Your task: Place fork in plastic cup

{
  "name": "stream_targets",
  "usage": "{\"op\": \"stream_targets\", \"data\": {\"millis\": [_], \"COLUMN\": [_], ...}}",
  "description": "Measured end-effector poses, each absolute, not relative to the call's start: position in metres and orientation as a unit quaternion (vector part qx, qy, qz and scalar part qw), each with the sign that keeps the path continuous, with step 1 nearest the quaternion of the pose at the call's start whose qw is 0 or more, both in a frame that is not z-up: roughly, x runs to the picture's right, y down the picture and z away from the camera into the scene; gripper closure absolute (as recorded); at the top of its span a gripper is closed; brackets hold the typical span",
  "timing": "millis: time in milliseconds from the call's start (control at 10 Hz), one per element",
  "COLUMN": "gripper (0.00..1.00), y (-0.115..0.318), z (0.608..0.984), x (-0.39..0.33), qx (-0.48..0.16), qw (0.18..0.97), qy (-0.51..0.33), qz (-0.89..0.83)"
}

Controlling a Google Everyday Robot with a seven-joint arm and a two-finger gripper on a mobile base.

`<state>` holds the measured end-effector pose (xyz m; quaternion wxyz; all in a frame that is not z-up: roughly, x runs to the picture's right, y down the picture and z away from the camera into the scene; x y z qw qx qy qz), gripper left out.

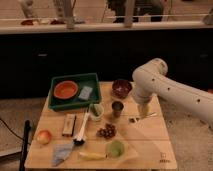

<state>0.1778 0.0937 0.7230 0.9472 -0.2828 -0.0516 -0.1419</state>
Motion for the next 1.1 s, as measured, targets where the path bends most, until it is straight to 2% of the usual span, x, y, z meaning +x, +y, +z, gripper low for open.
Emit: {"op": "stream_targets", "data": {"millis": [600,1100], "gripper": [0.20,0.20], "y": [0.098,0.111], "z": [0.769,0.811], "x": [0.283,0.292], "qx": [-0.273,-0.279], "qw": [0.956,0.954], "qy": [-0.073,-0.096], "qz": [-0.077,-0.058]}}
